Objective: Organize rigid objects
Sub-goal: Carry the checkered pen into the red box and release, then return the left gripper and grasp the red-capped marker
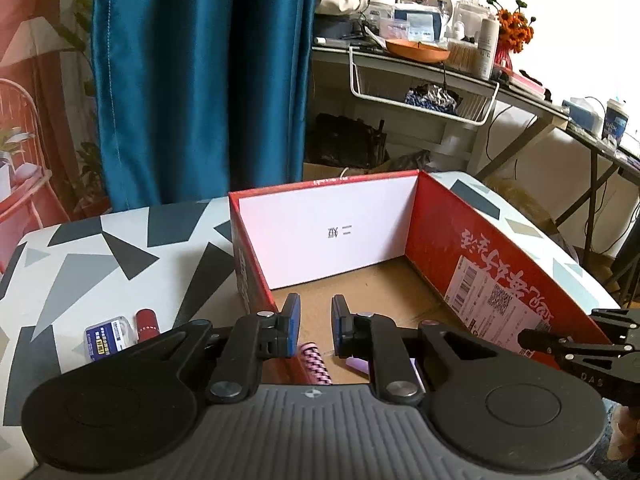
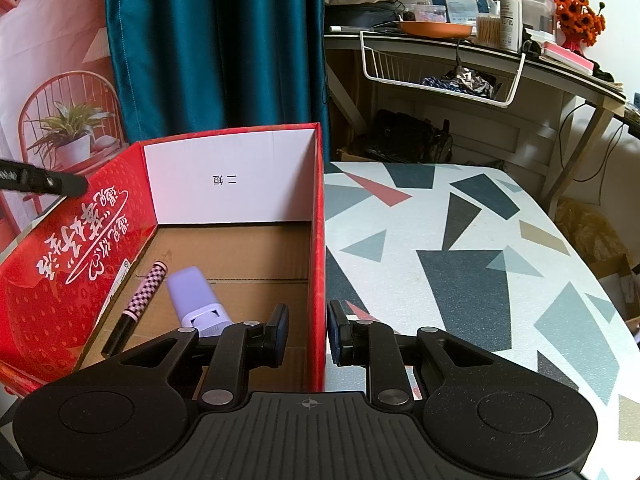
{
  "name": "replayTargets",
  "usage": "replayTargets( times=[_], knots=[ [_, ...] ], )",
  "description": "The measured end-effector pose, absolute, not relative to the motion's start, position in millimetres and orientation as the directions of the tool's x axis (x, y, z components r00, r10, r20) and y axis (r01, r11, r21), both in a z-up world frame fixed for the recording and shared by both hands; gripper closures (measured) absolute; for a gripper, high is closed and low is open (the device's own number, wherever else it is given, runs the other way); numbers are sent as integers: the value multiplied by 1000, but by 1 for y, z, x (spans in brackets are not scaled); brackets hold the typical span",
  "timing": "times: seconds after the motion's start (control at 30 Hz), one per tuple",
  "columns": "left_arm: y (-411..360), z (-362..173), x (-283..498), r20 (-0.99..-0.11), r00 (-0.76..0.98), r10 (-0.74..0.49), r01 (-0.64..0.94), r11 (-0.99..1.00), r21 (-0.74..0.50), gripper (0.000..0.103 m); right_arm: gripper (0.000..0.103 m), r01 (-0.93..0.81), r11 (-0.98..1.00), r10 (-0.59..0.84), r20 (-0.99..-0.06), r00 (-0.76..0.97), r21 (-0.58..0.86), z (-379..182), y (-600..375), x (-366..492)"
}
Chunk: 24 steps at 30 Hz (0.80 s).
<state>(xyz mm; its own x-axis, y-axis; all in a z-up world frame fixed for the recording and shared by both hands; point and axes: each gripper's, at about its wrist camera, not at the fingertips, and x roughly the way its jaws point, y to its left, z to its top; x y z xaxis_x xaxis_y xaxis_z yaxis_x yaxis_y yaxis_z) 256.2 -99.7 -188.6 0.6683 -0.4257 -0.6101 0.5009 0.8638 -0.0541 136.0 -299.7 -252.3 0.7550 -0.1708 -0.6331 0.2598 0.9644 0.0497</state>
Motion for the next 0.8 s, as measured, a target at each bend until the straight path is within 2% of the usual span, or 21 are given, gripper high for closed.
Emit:
replayTargets(
  times=[0.07, 0.2, 0.33, 0.5, 0.8],
  knots=[
    [-95, -184, 255, -596, 677, -432, 498, 865, -61, 82, 82, 260, 964, -171, -633, 755, 50, -252, -300, 136],
    [-80, -171, 251, -563, 691, -453, 511, 857, -63, 67, 82, 260, 964, -171, -633, 755, 50, -252, -300, 136],
    [-60, -162, 252, -549, 724, -417, 479, 877, -34, 59, 82, 259, 964, -170, -633, 756, 50, -252, -300, 136],
    [-25, -168, 259, -570, 750, -336, 388, 921, -32, 54, 82, 260, 964, -170, -632, 756, 51, -252, -299, 136],
    [26, -199, 258, -655, 722, -225, 237, 969, -72, 54, 82, 260, 964, -170, -632, 756, 51, -252, -299, 136]
  ],
)
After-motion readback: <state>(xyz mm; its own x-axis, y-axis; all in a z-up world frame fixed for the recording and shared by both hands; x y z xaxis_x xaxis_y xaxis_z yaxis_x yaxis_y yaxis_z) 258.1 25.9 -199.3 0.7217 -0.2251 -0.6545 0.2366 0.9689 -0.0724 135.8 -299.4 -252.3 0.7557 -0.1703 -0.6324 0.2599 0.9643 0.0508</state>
